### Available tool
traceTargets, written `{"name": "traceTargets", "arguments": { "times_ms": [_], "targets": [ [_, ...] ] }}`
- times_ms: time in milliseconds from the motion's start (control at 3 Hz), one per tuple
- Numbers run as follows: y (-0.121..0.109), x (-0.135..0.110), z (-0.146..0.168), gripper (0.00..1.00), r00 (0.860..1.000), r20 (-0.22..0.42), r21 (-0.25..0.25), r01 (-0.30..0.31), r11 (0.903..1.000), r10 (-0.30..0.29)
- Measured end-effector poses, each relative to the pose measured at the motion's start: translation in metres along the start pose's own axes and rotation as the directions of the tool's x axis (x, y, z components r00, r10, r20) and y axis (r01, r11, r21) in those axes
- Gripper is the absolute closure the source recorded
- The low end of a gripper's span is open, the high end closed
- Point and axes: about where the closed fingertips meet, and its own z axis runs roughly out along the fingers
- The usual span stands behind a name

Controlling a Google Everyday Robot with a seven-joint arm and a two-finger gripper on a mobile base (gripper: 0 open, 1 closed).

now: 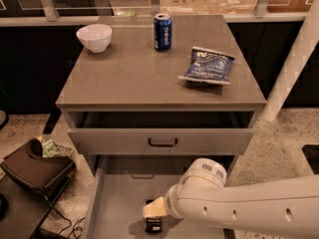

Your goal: Pick rxbar chocolate from middle drawer and place on counter

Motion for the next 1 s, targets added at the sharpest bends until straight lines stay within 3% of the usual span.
{"name": "traceTargets", "arguments": {
  "times_ms": [333,667,1000],
  "targets": [
    [0.001,-0.002,0.008,0.0,1.0,-0.012,0.029,-0.005,0.9996,0.005],
    [0.005,0.003,0.044,0.0,0.998,-0.064,0.09,0.027,0.9956,-0.022],
    [0.004,0.012,0.09,0.0,0.994,-0.101,0.116,0.044,0.9923,-0.033]
  ]
}}
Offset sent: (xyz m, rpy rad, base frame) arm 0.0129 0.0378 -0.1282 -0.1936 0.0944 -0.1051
